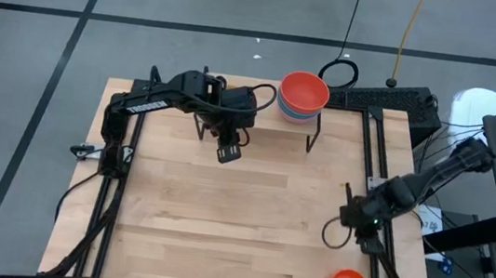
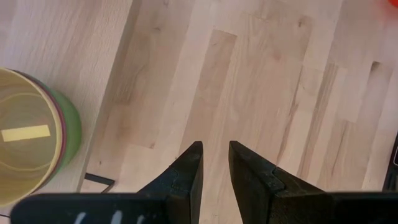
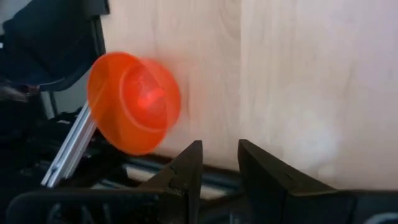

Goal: Place and stack bowls onto a shelf
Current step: Stack the light orange bowl on top of the light yellow bowl on the shelf

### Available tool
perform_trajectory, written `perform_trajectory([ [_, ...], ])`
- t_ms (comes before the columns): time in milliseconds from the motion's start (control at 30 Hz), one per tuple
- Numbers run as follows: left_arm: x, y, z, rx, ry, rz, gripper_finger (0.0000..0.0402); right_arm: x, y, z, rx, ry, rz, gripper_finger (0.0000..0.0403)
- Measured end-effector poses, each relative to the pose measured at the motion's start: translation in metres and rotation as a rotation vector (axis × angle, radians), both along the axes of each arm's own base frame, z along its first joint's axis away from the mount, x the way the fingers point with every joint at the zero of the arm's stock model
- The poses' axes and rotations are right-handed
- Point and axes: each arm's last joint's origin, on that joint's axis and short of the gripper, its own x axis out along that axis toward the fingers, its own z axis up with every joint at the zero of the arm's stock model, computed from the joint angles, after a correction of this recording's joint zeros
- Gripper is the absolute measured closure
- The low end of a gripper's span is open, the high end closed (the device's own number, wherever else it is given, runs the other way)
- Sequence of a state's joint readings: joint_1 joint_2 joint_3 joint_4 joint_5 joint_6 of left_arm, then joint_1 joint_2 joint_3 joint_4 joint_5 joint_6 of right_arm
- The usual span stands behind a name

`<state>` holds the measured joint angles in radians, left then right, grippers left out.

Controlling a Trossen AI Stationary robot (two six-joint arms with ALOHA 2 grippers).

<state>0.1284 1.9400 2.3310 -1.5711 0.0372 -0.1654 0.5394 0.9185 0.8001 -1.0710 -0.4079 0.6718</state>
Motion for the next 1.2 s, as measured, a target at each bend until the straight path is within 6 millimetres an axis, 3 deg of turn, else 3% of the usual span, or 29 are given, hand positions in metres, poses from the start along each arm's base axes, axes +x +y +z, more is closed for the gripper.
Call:
perform_trajectory([
  [567, 0.000, 0.000, 0.000, -0.001, 0.000, 0.003, 0.0321, 0.016, 0.077, -0.039, -0.063, 0.006, 0.123, 0.0305],
  [1067, 0.001, -0.003, 0.000, -0.017, 0.000, 0.031, 0.0321, 0.026, 0.099, -0.058, -0.082, -0.043, 0.138, 0.0305],
  [1200, 0.001, -0.007, 0.000, -0.017, 0.000, 0.021, 0.0321, 0.027, 0.100, -0.071, -0.039, -0.076, 0.139, 0.0305],
])
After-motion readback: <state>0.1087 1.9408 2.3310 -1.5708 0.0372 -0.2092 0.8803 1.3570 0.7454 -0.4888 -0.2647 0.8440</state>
